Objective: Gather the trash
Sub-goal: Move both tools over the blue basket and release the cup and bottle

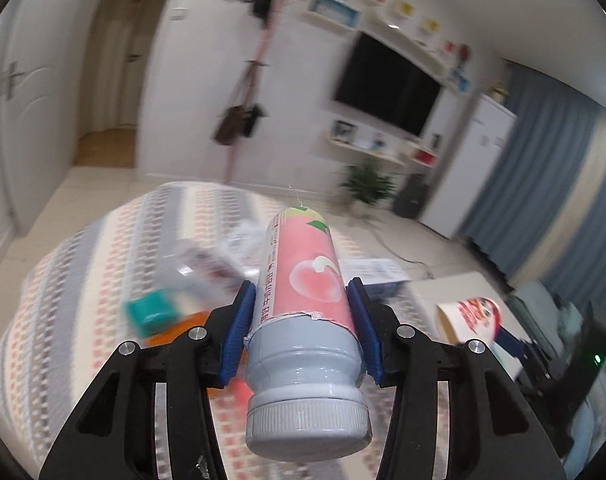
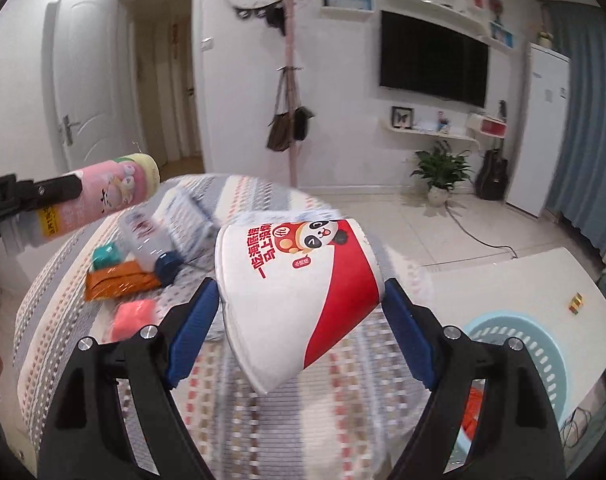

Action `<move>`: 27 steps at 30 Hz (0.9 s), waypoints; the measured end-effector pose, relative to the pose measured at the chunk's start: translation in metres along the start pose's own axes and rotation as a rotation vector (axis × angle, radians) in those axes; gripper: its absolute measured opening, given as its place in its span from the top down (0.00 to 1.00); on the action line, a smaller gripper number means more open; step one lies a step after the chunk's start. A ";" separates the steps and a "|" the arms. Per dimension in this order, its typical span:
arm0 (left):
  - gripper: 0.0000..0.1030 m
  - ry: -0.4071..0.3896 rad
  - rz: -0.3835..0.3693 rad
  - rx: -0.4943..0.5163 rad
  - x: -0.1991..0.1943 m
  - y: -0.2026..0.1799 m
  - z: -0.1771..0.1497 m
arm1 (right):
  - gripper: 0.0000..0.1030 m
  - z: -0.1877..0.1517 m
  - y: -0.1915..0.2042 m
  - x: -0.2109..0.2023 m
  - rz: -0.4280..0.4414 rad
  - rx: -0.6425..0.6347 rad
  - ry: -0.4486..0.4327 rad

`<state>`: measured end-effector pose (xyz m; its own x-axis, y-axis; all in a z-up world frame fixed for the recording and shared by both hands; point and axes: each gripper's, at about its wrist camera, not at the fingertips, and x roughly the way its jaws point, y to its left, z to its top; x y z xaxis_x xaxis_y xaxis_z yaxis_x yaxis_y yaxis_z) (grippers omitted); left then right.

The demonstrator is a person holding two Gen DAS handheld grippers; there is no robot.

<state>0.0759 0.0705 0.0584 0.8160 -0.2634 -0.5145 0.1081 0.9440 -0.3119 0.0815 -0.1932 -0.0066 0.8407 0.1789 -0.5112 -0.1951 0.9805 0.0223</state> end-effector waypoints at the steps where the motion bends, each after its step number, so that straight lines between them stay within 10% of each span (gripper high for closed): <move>1: 0.55 0.001 -0.021 0.017 0.004 -0.008 0.000 | 0.24 0.000 -0.006 -0.002 -0.009 0.013 -0.005; 27: 0.55 0.363 -0.355 0.337 0.211 -0.245 -0.094 | 0.24 -0.105 -0.249 0.016 -0.383 0.456 0.180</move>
<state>0.1678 -0.2346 -0.0490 0.4579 -0.5683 -0.6836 0.5601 0.7816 -0.2746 0.0905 -0.4430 -0.1110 0.7018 -0.1701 -0.6918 0.3723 0.9155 0.1527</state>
